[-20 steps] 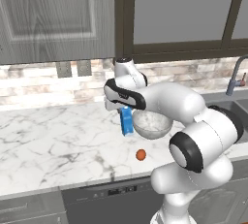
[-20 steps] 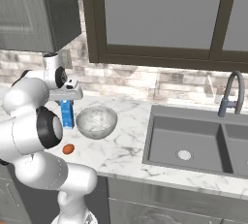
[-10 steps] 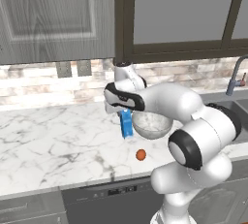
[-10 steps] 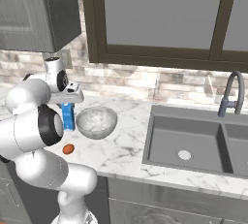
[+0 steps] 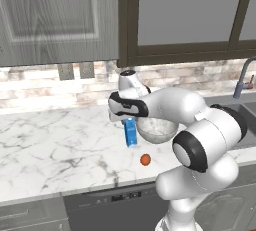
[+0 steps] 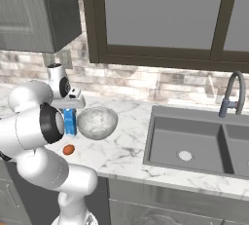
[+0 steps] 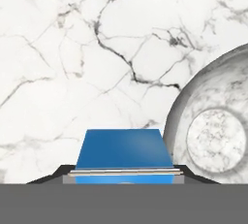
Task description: Gather the eggs and milk located in the vicinity of the sink area and place them right next to the bowl.
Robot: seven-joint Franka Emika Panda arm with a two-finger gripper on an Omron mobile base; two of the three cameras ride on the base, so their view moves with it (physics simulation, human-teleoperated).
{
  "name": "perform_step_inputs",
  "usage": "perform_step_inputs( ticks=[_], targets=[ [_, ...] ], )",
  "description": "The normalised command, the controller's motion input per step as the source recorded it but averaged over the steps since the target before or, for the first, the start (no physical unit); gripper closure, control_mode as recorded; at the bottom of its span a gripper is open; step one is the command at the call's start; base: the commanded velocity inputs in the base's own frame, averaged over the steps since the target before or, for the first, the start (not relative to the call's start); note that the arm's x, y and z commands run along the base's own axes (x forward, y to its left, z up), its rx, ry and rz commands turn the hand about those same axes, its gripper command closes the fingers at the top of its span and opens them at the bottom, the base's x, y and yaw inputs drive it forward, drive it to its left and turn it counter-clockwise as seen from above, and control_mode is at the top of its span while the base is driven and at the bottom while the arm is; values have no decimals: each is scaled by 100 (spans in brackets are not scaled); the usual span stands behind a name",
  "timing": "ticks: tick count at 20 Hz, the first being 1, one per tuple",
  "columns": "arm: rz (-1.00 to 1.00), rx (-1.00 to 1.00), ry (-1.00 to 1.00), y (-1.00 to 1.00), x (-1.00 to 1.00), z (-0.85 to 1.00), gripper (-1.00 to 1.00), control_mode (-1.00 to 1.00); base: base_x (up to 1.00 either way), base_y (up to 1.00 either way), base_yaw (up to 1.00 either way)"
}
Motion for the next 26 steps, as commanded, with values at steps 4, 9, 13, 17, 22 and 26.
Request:
perform_step_inputs(
  ticks=[4, 9, 13, 17, 22, 26],
  targets=[
    [0, 0, 0, 0, 0, 0, -100, -100, 0, 0, 0],
    [0, 0, 0, 0, 0, 0, -100, -100, 0, 0, 0],
    [0, 0, 0, 0, 0, 0, -100, -100, 0, 0, 0],
    [0, 0, 0, 0, 0, 0, -100, -100, 0, 0, 0],
    [0, 0, -9, -8, -5, 14, -100, -100, 0, 0, 0],
    [0, 2, -13, -19, -18, 39, -100, -100, 0, 0, 0]
  ],
)
